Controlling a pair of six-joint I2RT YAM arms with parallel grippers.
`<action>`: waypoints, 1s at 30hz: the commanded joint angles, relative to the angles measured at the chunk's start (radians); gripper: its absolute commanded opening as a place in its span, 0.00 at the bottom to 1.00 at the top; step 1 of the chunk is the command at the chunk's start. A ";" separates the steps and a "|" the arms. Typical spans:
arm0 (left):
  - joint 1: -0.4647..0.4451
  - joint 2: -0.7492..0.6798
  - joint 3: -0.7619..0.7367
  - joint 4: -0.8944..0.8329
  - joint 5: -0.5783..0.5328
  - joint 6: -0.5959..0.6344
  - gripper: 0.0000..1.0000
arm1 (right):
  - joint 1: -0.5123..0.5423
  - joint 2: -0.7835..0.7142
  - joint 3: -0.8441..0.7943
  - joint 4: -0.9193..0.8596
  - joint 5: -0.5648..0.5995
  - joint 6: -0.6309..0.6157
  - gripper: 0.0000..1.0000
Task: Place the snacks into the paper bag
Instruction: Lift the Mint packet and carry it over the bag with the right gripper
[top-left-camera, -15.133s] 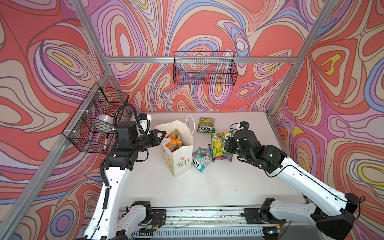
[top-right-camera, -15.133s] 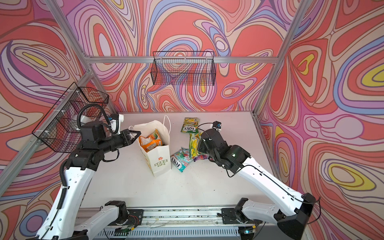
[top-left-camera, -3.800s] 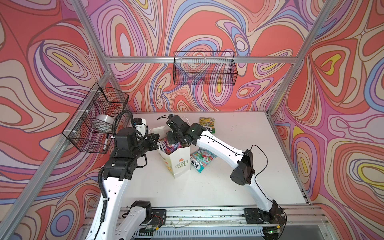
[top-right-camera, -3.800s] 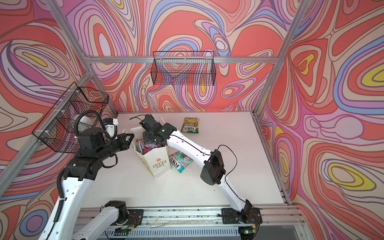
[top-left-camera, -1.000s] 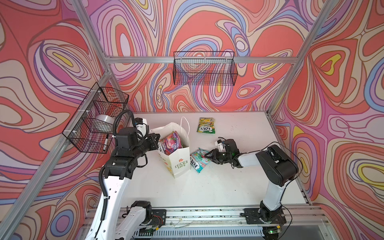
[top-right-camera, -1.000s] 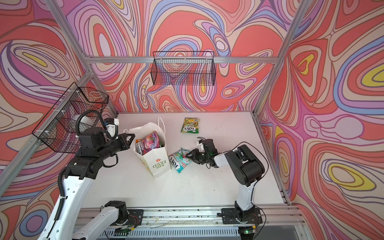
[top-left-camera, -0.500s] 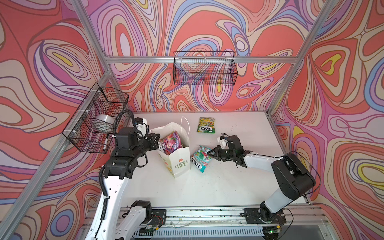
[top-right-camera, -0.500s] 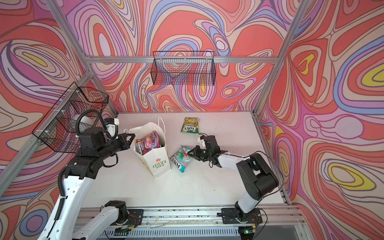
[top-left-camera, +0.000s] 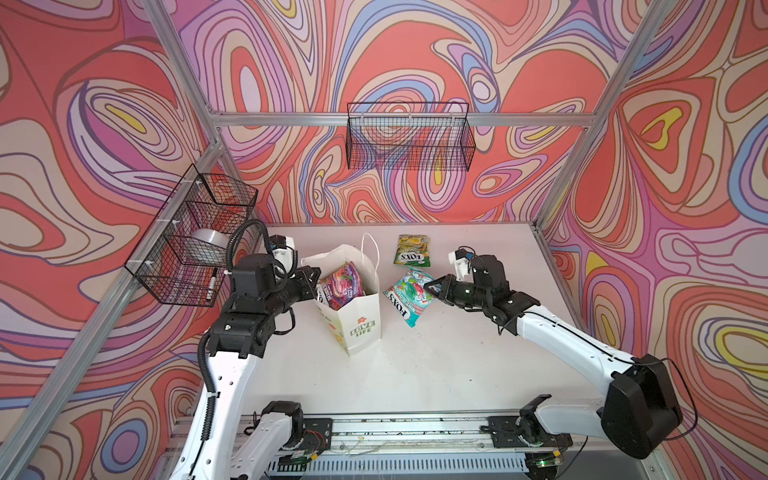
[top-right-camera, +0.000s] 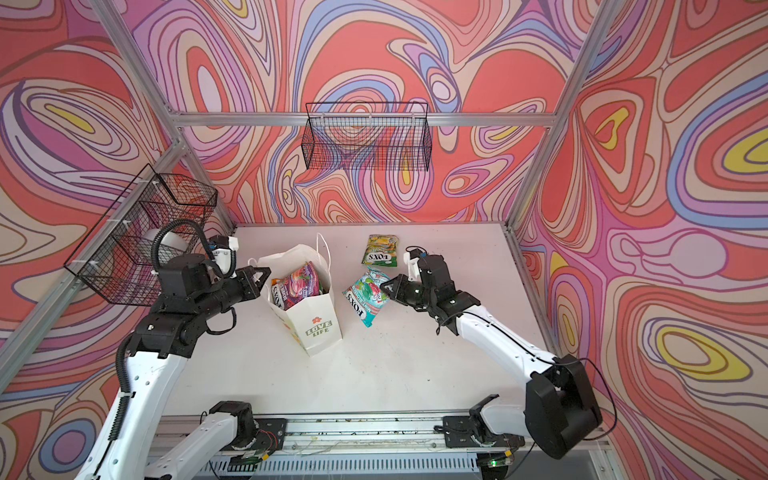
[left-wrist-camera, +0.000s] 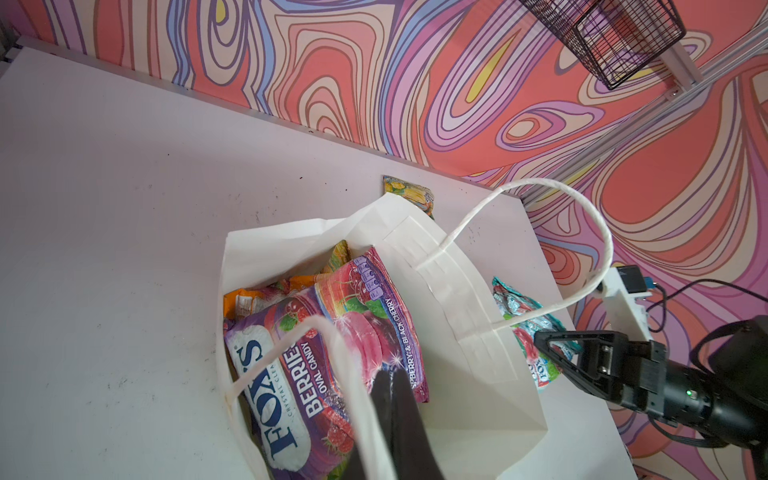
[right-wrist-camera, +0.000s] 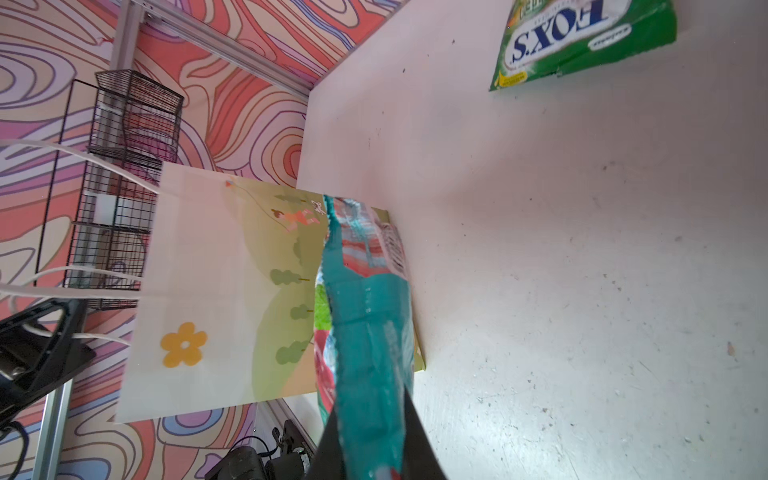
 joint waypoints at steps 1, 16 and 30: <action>-0.007 -0.005 0.004 0.012 0.015 -0.009 0.00 | 0.016 -0.074 0.075 -0.070 0.057 -0.037 0.00; -0.007 -0.007 0.001 0.014 0.014 -0.014 0.00 | 0.157 -0.052 0.547 -0.249 0.143 -0.172 0.00; -0.007 0.001 -0.001 0.020 0.028 -0.017 0.00 | 0.354 0.300 1.012 -0.293 0.123 -0.269 0.00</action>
